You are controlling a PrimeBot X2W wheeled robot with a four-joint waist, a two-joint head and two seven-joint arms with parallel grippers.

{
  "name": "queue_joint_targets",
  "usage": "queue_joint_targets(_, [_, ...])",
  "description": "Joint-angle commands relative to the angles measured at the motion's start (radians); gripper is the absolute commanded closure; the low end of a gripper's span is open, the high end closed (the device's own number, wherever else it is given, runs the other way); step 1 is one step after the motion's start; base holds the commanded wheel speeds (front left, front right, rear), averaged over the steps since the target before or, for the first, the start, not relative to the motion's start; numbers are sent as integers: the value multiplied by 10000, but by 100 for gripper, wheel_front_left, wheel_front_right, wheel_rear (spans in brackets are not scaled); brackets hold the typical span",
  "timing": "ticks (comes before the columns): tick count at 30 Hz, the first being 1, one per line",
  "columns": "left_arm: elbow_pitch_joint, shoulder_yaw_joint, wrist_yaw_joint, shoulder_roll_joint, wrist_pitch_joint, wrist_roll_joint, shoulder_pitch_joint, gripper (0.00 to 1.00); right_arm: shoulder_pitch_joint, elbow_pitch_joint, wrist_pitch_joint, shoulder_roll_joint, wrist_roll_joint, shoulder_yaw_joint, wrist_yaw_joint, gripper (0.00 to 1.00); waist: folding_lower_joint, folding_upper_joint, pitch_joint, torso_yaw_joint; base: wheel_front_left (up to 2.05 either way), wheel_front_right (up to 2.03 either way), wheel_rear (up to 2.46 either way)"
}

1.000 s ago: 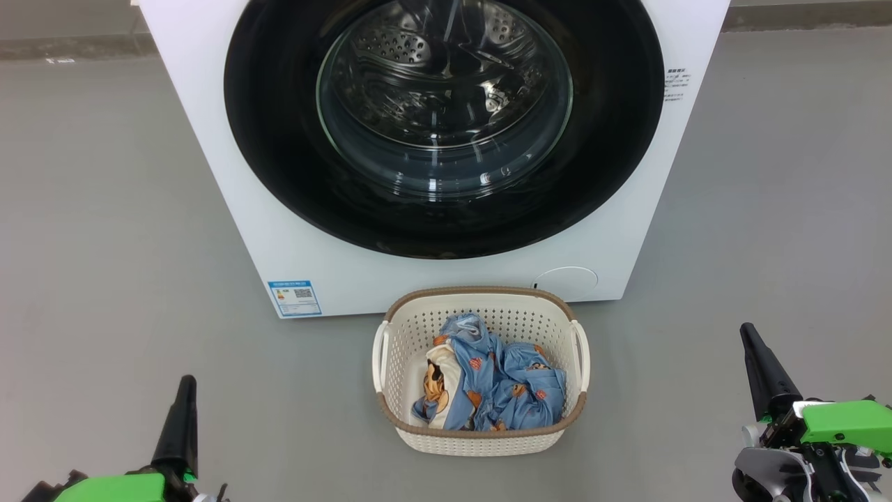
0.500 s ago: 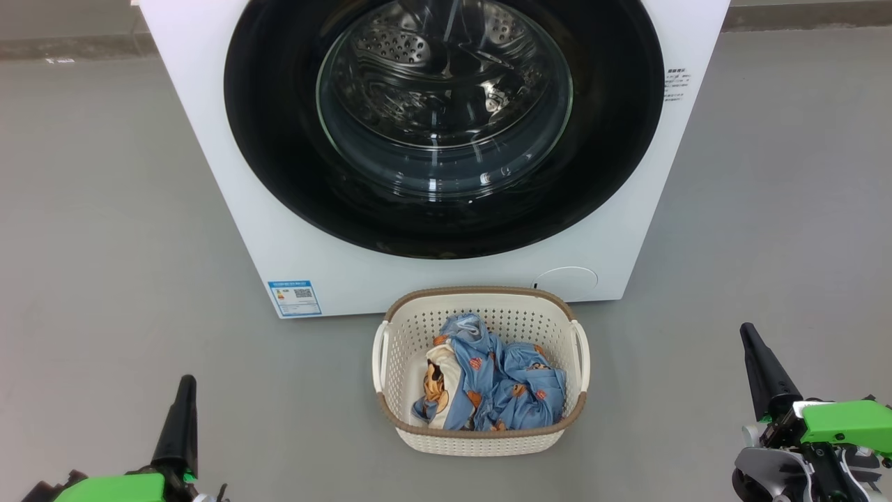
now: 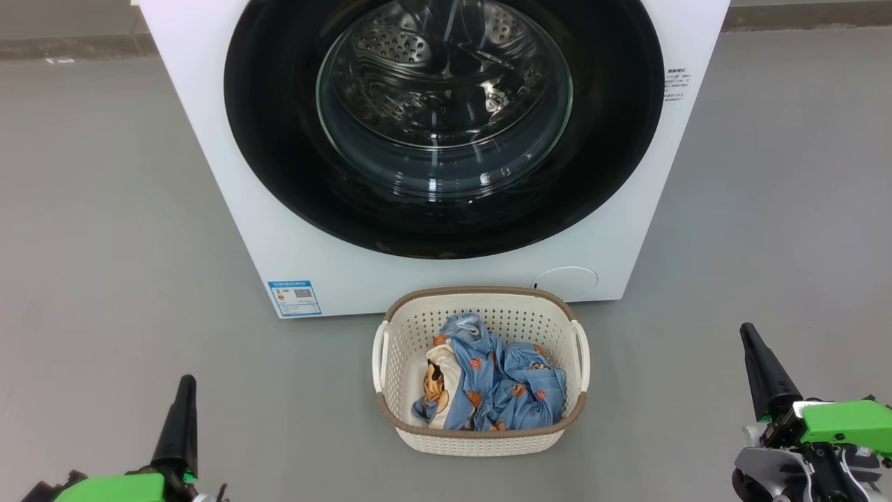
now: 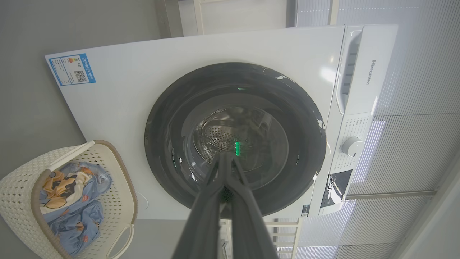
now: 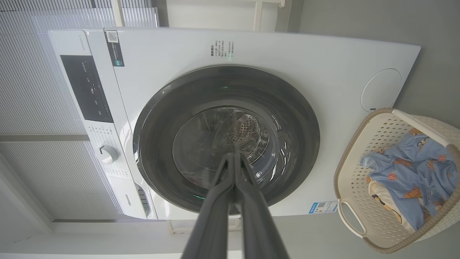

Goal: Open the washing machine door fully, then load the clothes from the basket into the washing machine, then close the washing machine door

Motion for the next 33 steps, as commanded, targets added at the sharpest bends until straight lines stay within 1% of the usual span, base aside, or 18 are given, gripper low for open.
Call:
queue_joint_targets(1, [-166,328,4,97,65,93,-149,100,-175,-251,80,-74,-45,181,31,100,0,0,0,0,0,0,0])
queue_joint_targets(3, [-166,328,4,97,65,93,-149,100,-175,-251,80,-74,-45,181,31,100,0,0,0,0,0,0,0])
queue_joint_targets(4, [-2,3,0,0,-1,0,-1,0,-2,-2,0,0,1,1,0,0,0,0,0,0,0,0,0])
queue_joint_targets(7, [299,-38,2,-67,-14,-2,108,0,126,340,-4,107,0,17,-4,0,0,0,0,-1,0,0,0])
queue_joint_targets(10, [276,-65,2,-73,-73,14,104,0,125,315,-33,119,21,30,-3,0,2,0,11,0,0,0,0])
queue_joint_targets(14, [203,-117,2,-68,-179,51,67,0,86,241,-109,112,48,57,-2,0,22,0,-5,-4,0,0,0])
queue_joint_targets(15, [185,-131,2,-66,-208,62,59,0,78,222,-129,111,53,66,-2,0,21,0,-5,-6,0,0,0])
queue_joint_targets(16, [147,-162,2,-63,-263,90,46,0,66,176,-157,107,45,94,-1,0,7,0,10,-11,0,0,0])
queue_joint_targets(18, [107,-197,2,-56,-318,122,26,0,51,124,-176,97,-3,139,-1,0,1,0,27,-19,0,0,0])
queue_joint_targets(33, [-92,-463,2,35,-762,641,-154,0,-102,-205,-598,-146,-482,672,3,0,0,0,102,-134,0,0,0])
